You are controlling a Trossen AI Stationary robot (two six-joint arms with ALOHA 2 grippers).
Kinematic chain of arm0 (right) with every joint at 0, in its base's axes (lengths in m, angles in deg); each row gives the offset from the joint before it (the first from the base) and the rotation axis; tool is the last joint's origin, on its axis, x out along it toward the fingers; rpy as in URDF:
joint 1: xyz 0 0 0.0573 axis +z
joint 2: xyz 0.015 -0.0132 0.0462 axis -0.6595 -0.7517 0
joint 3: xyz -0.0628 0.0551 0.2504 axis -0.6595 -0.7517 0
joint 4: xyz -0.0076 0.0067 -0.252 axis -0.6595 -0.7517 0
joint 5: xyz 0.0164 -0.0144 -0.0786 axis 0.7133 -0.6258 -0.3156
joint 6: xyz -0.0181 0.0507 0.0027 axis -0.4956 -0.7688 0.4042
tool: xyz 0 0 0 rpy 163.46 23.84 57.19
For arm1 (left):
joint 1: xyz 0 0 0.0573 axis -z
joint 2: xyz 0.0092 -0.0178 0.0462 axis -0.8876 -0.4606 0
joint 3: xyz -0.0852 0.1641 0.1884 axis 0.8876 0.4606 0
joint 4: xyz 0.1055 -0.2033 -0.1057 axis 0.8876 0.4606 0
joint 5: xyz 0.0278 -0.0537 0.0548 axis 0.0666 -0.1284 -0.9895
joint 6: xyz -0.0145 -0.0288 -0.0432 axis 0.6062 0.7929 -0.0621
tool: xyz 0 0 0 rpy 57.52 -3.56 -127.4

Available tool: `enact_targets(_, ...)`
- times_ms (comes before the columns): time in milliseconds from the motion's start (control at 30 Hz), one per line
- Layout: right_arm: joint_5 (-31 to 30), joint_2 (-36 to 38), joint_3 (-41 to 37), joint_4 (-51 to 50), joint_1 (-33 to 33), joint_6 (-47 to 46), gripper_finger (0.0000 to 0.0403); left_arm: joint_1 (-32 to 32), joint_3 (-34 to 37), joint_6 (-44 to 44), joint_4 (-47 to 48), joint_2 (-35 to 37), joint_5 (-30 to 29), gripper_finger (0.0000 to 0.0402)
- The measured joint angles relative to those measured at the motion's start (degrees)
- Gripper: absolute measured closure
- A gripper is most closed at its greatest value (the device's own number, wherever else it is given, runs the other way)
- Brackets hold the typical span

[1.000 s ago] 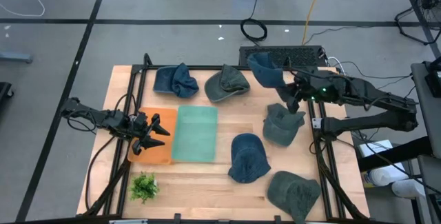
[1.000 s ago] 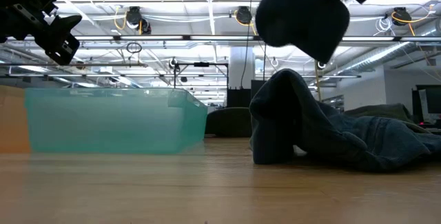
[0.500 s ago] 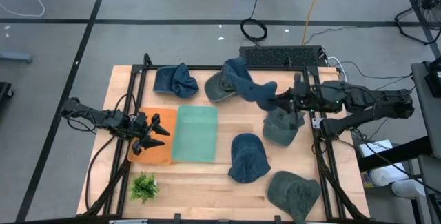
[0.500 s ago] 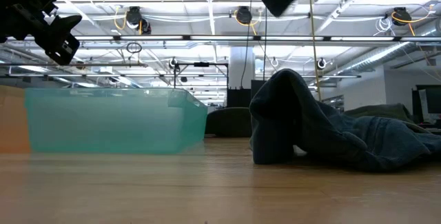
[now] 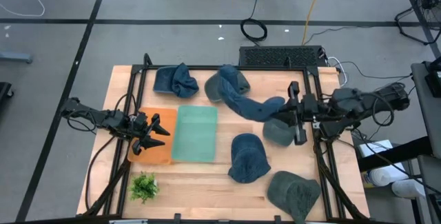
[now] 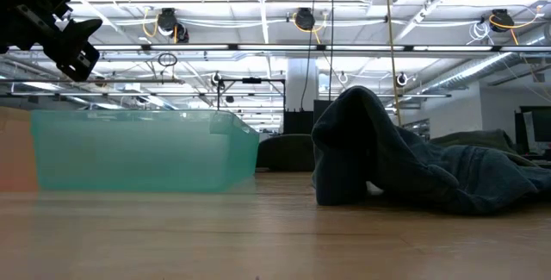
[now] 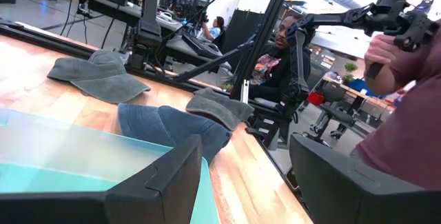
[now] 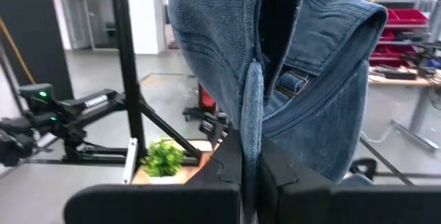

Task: Pick & Place hat
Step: Put the top right blue cap into the orange bin

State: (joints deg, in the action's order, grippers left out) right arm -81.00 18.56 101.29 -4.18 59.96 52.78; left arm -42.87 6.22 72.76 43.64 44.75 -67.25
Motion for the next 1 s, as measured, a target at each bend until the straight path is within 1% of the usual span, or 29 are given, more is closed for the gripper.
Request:
enact_targets(400, -0.3, -1.8, 0.0, 1.5, 0.2, -0.3, 0.0403, 0.0, 0.0, 0.0, 0.0, 0.0, 0.0, 0.0172)
enact_targets(633, -1.4, -1.8, 0.0, 1.7, 0.2, -3.3, 0.0403, 0.0, 0.0, 0.0, -0.6, 0.0, -0.2, 0.0172)
enact_targets(833, -2.0, -1.8, 0.0, 1.9, 0.1, -4.7, 0.0403, 0.0, 0.0, 1.0, -8.7, 0.0, -0.9, 0.0172)
enact_targets(1000, -2.0, -1.9, 0.0, 2.2, 0.1, -5.8, 0.0403, -0.1, 0.0, -0.2, -16.2, 0.0, -1.9, 0.0172)
